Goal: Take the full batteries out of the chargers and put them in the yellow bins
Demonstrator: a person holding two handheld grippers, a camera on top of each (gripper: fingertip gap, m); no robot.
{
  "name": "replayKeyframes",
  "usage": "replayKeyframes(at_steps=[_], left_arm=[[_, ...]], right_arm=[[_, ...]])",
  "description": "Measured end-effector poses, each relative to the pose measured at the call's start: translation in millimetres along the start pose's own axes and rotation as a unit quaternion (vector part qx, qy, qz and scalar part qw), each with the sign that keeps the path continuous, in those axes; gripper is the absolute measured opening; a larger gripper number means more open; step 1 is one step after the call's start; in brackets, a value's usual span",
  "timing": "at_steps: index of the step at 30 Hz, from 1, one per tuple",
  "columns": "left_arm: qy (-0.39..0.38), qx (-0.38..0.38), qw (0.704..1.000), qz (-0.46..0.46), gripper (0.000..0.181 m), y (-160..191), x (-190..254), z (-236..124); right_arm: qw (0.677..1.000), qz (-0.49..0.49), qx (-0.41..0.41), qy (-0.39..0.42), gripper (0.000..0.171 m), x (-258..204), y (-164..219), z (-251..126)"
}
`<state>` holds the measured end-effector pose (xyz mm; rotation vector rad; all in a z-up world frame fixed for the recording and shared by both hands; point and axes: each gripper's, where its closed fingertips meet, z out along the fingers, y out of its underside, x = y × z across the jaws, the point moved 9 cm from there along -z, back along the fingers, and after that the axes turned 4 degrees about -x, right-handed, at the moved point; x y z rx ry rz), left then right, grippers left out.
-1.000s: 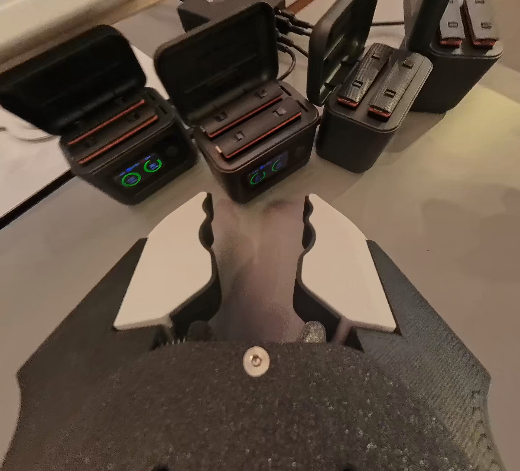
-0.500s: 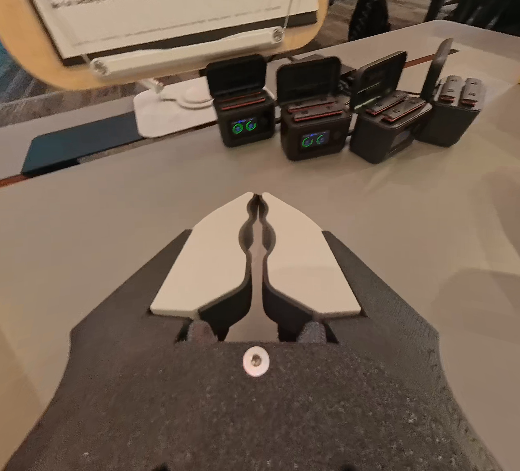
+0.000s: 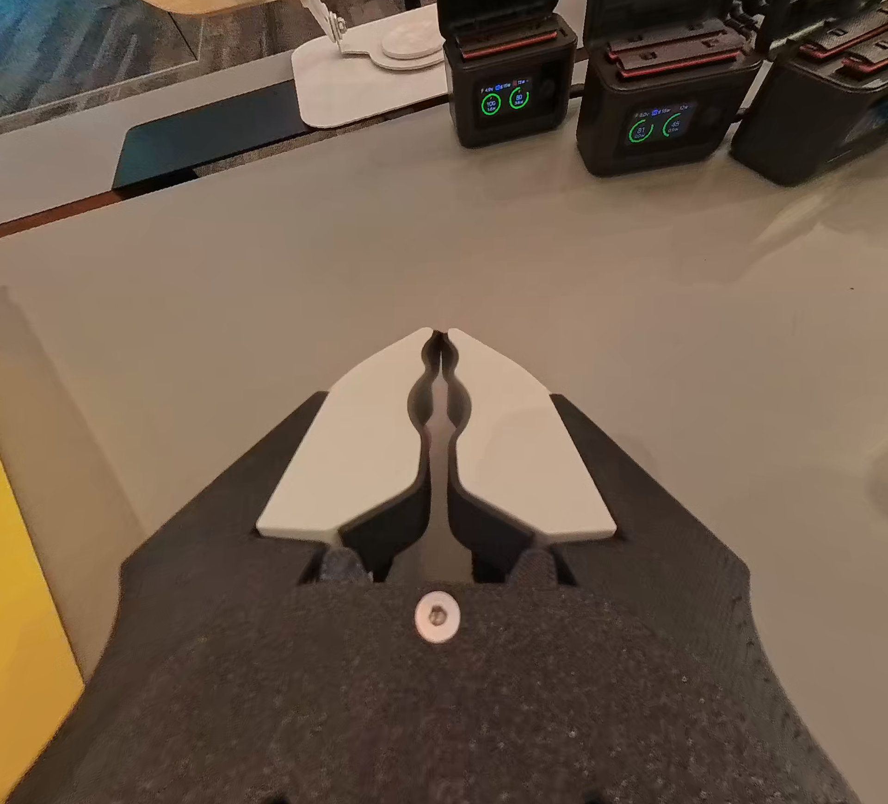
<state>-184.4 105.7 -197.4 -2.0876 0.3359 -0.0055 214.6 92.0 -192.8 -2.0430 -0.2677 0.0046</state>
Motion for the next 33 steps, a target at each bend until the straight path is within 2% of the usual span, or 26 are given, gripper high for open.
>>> replayKeyframes(at_steps=[17,28,33], left_arm=[[-0.005,0.001,1.0,0.011,0.0,-0.3,2.8,-0.1],[0.002,0.01,1.0,0.025,0.0,-4.6,10.5,0.1],[0.005,0.013,1.0,0.027,0.0,-6.4,13.7,0.8]], right_arm=[[1.0,-0.006,-0.003,0.001,0.0,-12.9,-0.8,-0.4],[0.999,-0.05,-0.009,0.016,0.0,-56.5,-11.8,5.1],[0.999,-0.041,-0.013,0.016,0.0,-72.2,-15.2,5.3]])
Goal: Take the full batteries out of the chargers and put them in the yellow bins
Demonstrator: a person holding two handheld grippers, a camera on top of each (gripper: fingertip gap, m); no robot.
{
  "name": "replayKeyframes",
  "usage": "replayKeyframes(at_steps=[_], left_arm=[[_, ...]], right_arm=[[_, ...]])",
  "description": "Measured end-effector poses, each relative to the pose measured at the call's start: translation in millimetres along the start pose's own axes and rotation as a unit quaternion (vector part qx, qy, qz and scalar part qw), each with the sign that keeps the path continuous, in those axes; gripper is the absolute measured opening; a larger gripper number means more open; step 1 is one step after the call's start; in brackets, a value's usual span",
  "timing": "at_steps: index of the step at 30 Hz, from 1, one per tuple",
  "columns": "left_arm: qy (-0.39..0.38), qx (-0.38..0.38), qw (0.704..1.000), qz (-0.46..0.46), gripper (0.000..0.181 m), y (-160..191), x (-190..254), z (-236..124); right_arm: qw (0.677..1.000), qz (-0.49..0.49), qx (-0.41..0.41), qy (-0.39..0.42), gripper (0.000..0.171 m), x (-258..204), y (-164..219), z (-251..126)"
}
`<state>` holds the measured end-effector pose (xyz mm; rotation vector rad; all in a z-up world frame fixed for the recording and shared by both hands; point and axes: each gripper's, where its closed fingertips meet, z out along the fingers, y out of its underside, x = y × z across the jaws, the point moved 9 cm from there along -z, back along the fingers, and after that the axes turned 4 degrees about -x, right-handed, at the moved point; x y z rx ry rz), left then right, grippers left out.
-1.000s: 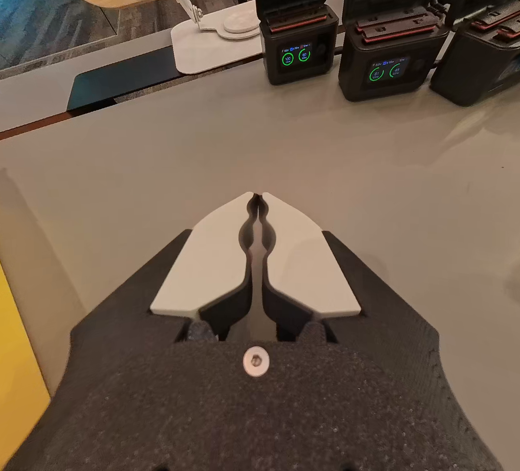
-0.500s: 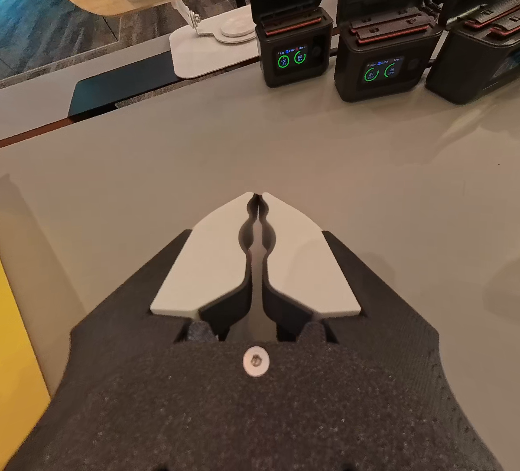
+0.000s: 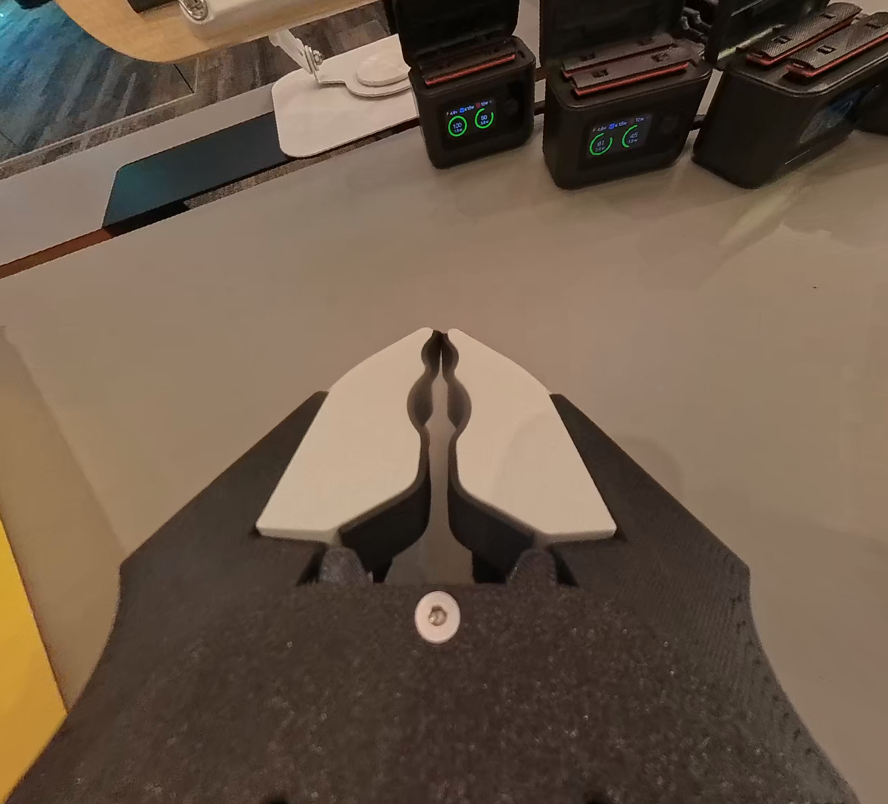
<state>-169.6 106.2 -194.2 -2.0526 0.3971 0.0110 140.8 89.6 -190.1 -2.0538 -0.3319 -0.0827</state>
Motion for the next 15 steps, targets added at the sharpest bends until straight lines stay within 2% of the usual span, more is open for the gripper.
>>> replayKeyframes(at_steps=[15], left_arm=[[0.005,0.019,1.0,-0.002,0.0,-5.9,8.5,0.4]], right_arm=[[0.999,0.018,0.023,-0.023,0.0,-58.8,-17.2,-4.4]])
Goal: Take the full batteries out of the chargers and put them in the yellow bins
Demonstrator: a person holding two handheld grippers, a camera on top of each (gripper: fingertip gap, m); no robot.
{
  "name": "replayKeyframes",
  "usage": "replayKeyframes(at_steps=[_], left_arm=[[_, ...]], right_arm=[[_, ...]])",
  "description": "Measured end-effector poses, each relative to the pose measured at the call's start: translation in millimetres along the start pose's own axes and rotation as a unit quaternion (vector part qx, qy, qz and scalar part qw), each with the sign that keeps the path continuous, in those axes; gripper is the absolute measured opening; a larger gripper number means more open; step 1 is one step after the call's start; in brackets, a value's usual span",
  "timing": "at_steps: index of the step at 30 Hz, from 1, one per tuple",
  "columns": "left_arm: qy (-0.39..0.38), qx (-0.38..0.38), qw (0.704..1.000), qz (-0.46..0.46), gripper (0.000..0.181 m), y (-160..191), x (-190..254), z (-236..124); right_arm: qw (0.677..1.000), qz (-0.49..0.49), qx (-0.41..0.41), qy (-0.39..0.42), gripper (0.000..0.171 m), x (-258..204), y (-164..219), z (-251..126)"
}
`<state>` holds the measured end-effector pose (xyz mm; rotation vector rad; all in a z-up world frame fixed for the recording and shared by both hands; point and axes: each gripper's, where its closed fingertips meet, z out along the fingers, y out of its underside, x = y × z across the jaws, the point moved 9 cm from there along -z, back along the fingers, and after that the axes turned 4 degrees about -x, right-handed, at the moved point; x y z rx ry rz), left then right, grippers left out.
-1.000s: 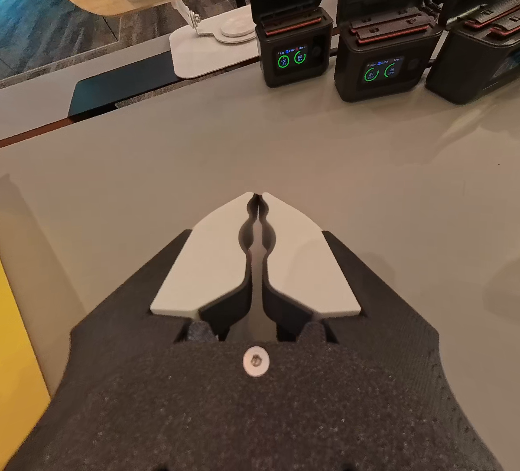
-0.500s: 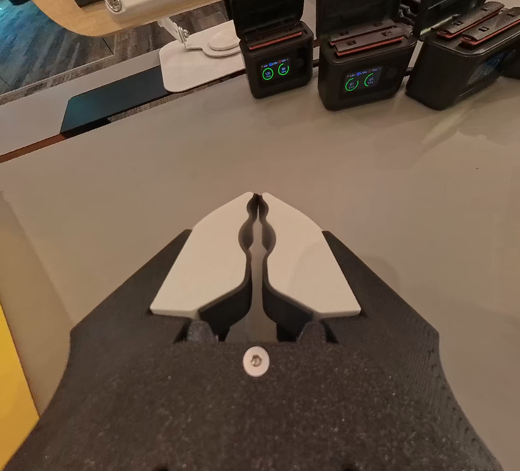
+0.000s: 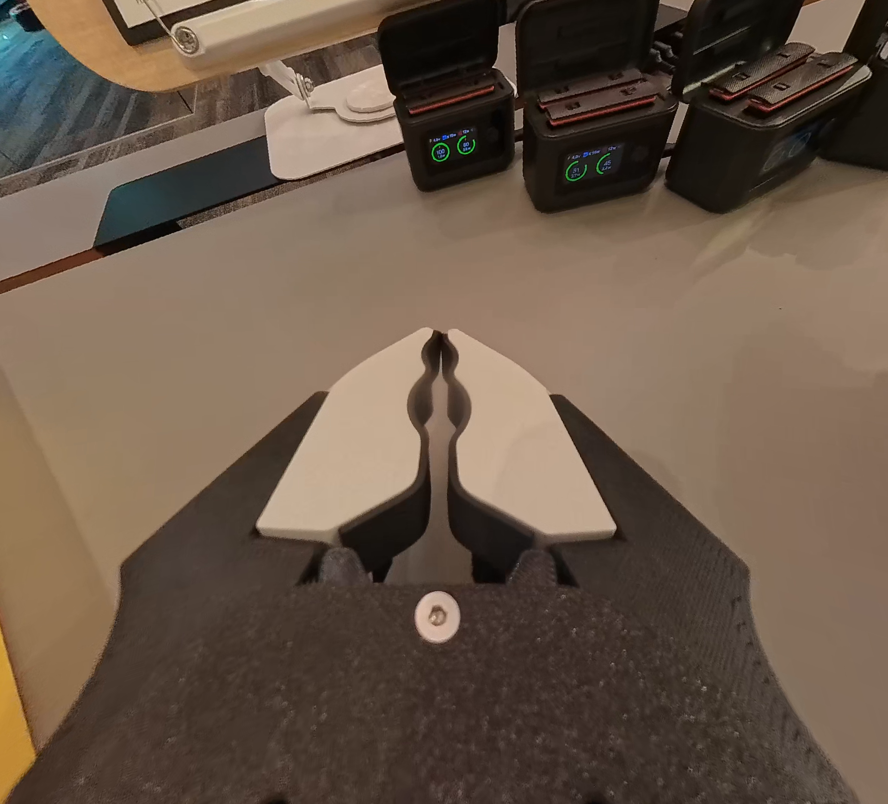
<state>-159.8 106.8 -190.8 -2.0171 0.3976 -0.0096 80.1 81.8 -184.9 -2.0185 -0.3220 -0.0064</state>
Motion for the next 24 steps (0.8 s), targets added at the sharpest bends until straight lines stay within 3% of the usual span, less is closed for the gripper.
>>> replayKeyframes(at_steps=[24], left_arm=[[0.006,-0.027,1.0,0.013,0.0,1.0,9.0,10.1]], right_arm=[[0.998,0.049,0.033,0.022,0.0,-46.7,-3.8,1.5]])
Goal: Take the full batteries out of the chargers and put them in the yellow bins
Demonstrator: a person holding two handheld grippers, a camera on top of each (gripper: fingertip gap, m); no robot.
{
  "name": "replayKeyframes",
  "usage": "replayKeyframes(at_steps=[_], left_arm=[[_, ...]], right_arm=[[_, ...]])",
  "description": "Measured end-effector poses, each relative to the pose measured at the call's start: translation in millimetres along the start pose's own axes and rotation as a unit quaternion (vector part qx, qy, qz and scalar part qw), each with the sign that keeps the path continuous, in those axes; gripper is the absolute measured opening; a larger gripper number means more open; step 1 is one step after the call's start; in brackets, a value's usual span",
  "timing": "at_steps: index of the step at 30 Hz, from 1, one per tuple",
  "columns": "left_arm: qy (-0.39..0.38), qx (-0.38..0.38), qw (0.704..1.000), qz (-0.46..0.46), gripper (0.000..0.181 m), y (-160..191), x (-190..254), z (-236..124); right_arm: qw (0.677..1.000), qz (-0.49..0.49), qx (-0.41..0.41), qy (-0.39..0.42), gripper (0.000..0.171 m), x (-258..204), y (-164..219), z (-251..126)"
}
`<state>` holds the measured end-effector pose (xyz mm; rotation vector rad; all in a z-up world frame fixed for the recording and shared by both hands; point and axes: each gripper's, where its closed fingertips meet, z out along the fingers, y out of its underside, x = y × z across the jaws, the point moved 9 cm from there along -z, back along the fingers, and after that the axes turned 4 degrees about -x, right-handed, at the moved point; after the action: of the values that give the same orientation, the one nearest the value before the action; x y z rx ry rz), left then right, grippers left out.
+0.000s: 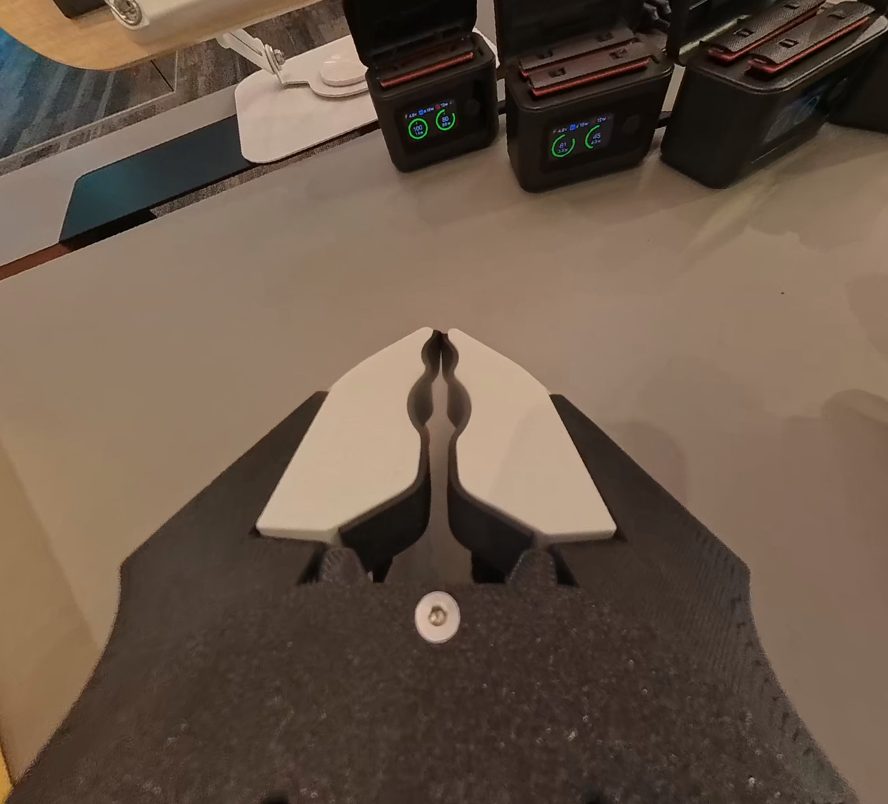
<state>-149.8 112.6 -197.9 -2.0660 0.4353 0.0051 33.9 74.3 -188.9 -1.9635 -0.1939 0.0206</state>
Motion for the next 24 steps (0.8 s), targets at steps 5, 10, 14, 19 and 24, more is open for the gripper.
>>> replayKeyframes(at_steps=[5,10,14,19,24], left_arm=[[-0.004,0.007,1.0,0.006,0.0,-2.5,-2.9,4.5],[-0.014,0.007,1.0,-0.003,0.001,-3.3,-9.7,7.8],[-0.024,0.006,1.0,-0.011,0.001,-1.3,-14.6,6.2],[-0.022,0.003,1.0,-0.01,0.0,-0.1,-15.1,5.3],[-0.023,0.001,1.0,0.001,0.0,-0.1,-12.8,5.7]], right_arm=[[1.0,0.0,0.005,-0.004,0.0,-22.5,-2.3,0.0],[1.0,-0.006,0.015,-0.027,0.0,-49.2,-4.3,-2.2],[0.999,-0.01,0.027,-0.041,0.0,-67.6,-5.4,-5.7],[0.999,-0.007,0.025,-0.041,0.0,-71.6,-5.6,-5.4],[0.998,0.008,0.024,-0.051,0.0,-68.9,-5.5,-5.2]])
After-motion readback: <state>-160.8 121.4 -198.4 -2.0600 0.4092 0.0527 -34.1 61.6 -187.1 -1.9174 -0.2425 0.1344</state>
